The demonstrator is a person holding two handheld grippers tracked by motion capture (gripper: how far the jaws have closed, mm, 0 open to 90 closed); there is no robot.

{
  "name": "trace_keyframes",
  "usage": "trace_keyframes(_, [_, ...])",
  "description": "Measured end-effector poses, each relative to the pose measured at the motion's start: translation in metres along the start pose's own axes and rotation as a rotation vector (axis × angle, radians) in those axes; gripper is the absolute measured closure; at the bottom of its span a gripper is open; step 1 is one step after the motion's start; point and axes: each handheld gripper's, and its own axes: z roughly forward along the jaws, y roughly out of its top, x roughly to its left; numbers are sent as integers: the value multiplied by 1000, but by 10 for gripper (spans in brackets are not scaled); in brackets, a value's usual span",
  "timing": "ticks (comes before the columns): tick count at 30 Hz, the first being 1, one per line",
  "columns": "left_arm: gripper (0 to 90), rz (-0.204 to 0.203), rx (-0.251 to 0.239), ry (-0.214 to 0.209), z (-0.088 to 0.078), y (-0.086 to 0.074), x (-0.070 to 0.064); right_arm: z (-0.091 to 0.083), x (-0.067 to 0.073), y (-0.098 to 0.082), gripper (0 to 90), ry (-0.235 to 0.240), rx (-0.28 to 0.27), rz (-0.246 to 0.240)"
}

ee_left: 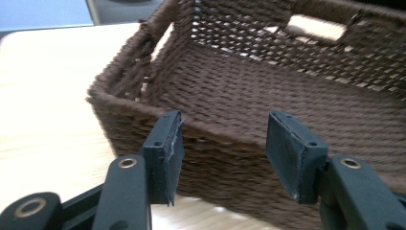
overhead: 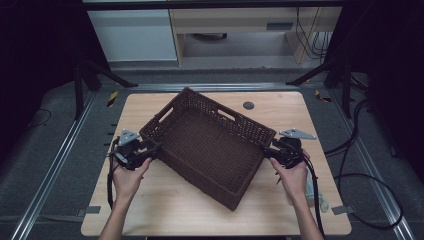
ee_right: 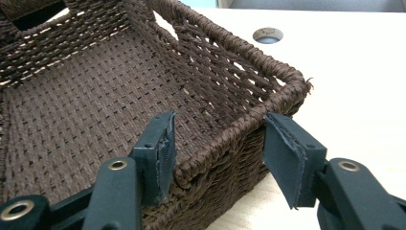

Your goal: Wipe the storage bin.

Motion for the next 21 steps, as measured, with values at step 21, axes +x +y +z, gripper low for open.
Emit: trace_keyframes(21, [393,34,8,-5,17,-3,-18,-11,-3,4,362,-19,-29,-18])
